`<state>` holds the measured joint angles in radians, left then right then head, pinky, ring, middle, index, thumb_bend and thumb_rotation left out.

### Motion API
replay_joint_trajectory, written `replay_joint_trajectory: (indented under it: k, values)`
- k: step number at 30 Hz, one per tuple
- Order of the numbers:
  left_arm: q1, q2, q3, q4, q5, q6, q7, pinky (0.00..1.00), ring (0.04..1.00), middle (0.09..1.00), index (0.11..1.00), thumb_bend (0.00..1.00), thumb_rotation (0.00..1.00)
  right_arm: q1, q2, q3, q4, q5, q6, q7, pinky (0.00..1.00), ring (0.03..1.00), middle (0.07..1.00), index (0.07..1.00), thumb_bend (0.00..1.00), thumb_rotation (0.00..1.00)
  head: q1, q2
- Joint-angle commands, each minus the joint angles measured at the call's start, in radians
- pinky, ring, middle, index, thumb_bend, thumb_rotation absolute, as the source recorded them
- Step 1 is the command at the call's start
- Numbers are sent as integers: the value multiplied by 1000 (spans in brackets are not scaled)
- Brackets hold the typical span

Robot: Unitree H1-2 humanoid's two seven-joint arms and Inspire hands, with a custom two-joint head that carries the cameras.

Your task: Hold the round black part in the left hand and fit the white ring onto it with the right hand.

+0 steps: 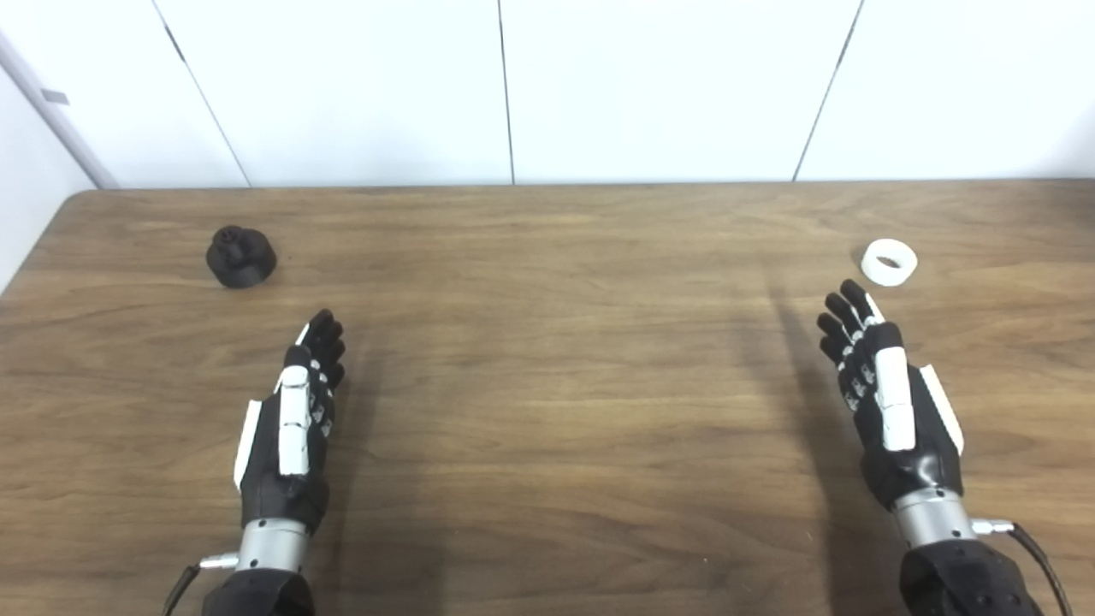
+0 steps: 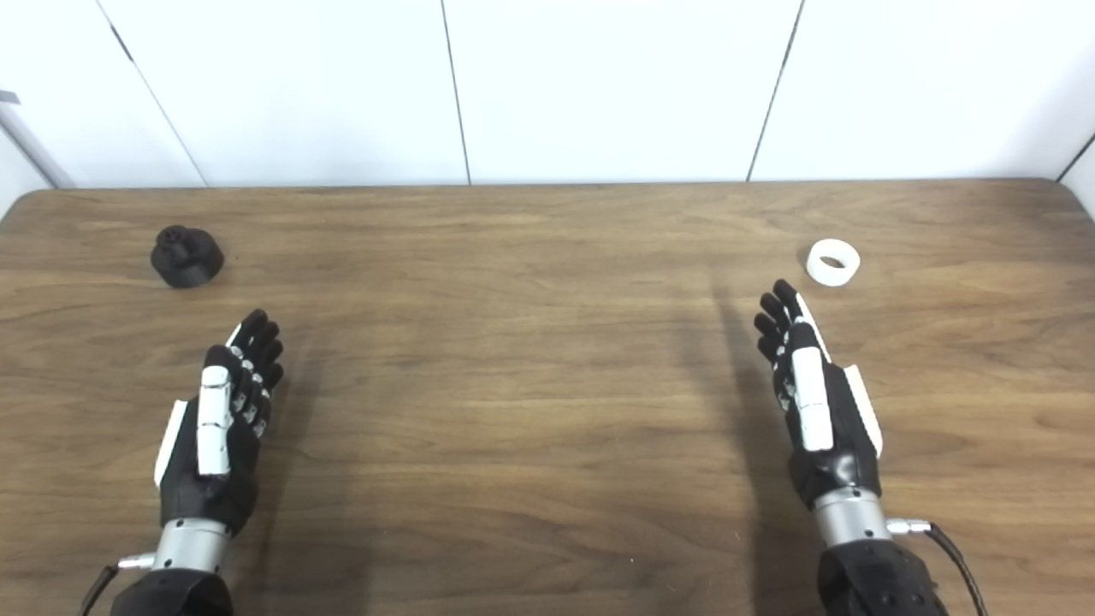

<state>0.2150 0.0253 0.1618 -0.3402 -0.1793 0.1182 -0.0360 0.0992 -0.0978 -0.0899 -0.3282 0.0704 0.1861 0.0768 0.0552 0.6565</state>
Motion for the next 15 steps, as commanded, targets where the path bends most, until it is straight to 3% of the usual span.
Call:
replay_joint_trajectory:
  k: [1, 15]
  values:
    - [9, 5, 1, -8, -8, -37, -1, 1000, 976, 960, 956, 453, 972, -19, -6, 0, -11, 2, -40, -3, 950, 945, 955, 973, 546, 1000, 1, 0]
    - [17, 0, -2, -10, -2, -40, 0, 1000, 979, 959, 957, 449, 975, -12, -9, -1, 3, -9, -60, -2, 938, 937, 949, 967, 539, 1000, 27, -36]
